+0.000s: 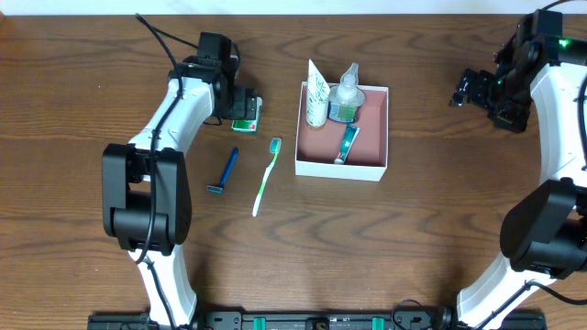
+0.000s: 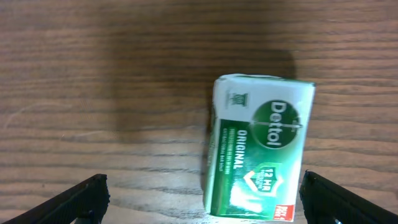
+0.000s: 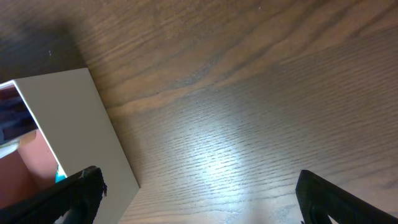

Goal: Pack container
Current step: 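Lower the left gripper over the Dettol bar and close on it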

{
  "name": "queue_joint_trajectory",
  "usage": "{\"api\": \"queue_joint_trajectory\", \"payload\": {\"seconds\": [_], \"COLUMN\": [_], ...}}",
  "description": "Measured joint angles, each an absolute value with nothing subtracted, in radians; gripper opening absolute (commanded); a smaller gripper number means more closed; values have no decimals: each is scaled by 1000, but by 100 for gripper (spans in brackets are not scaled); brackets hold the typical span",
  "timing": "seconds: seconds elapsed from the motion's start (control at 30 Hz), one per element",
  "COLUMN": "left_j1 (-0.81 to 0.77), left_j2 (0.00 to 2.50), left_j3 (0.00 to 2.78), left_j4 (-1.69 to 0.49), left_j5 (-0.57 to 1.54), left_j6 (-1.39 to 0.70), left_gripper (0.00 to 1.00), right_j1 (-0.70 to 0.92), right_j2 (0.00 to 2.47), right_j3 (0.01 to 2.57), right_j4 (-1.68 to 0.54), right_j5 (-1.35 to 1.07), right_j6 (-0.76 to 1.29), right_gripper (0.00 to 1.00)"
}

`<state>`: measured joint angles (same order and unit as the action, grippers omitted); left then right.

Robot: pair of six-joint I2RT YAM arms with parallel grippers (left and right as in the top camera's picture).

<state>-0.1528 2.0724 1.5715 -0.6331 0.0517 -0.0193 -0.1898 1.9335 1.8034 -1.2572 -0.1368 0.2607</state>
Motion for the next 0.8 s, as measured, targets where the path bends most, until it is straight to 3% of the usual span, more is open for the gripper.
{"api": "queue_joint_trajectory", "payload": {"seconds": [0.8], "left_j1": [-190], "left_j2": [2088], "left_j3": [1571], "left_j4": [-595], "left_j5": [52], "left_j6": [4], "left_gripper": [98], "right_j1": [-190], "right_j2": [1934], "right_j3": [1803], "right_j4": [-1257], "right_j5": [-137], "right_j6": [261], "right_gripper": [99]}}
